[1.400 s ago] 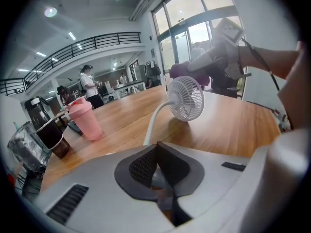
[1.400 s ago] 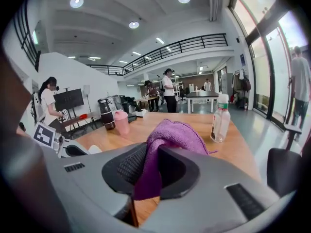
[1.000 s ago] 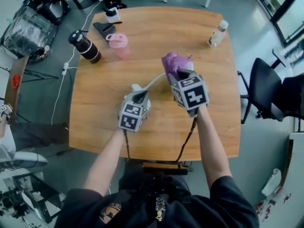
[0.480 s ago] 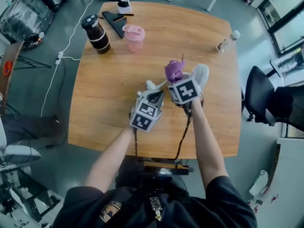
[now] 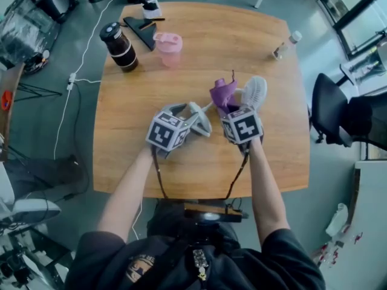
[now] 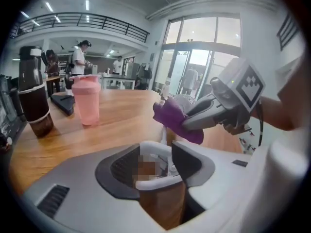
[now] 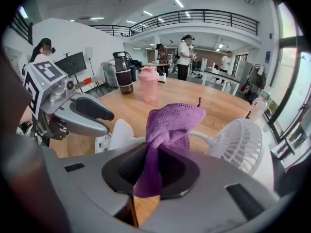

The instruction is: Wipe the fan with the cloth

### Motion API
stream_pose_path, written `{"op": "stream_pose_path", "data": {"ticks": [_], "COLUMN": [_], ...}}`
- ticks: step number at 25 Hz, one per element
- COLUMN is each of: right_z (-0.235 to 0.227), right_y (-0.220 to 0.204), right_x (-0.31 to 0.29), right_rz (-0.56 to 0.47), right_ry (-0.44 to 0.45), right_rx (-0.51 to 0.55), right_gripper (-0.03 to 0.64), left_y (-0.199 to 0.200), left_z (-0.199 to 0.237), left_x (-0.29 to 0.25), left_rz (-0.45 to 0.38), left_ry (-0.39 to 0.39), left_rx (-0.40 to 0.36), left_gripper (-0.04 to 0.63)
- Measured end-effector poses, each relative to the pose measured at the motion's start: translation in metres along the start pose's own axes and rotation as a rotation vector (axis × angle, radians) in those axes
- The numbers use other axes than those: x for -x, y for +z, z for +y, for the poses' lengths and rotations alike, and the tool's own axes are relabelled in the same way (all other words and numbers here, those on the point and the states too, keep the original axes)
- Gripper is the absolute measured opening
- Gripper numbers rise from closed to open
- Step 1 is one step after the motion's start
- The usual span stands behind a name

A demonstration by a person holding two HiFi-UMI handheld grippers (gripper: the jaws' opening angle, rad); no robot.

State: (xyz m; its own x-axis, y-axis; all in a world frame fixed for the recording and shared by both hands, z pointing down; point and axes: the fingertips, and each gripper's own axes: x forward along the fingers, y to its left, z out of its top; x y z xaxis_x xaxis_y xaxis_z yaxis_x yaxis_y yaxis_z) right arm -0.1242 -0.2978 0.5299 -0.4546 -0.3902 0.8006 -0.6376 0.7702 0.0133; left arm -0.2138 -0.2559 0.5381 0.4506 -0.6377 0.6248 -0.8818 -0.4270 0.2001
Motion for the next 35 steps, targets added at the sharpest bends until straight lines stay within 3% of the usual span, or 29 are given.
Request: {"op": "stream_pose_path", "data": {"ticks": [4,8,13,16,19,23,27,31,35], "right_z": [-0.002,0.000,0.005,0.008,0.018,0.034,0.037,0.038,0.031], "right_y": [-0.006,-0.017,-0.032,-0.037,-0.047,-0.063,-0.078,-0.094,-0.076], "right_x": [0.008,0.008,0.009,0.015,0.017,0.018,0.023,0.049,0.105], "right_rz": [-0.011,0.003,0.010,-0.001,-0.007,-0.018,-0.041,-0.082,-0.204], "right_ry": [-0.014,-0.018,-0.011,-0.003,0.024,0.049,0.034,-0.019,-0.085], "right_rx": [-0.030,-0.058,-0.096,-0.115,-0.127,-0.161,-0.196,-0.225,-0.207], "right_gripper": [0.078,0.078,0.078,0.078,0.078,0.078,0.078,0.078,0.078], "left_y": [-0.018,-0.022,-0.022,-0.019,-0.016,-0.007,-0.006,-0.015,-0.021], "left_z": [-0.016,-0.024,-0.044,-0.048,-0.047,-0.069,-0.088,-0.104,-0.117], "left_x": [-0.016,-0.025,-0.026,-0.024,-0.022,-0.015,-0.010,-0.006,-0.003], "left_rz": [0.109,0.132,0.135,0.122,0.124,0.097,0.084,0.084,0.074], "left_ry": [-0.123,-0.185,-0.202,-0.146,-0.062,-0.040,-0.039,-0.044,-0.035], "left_rx": [-0.044,-0.055,-0.138,-0.238,-0.394,-0.564,-0.667,-0.756,-0.817], "left_gripper": [0.292,0.293,0.224,0.219,0.215,0.173,0.108,0.088,0.080]}}
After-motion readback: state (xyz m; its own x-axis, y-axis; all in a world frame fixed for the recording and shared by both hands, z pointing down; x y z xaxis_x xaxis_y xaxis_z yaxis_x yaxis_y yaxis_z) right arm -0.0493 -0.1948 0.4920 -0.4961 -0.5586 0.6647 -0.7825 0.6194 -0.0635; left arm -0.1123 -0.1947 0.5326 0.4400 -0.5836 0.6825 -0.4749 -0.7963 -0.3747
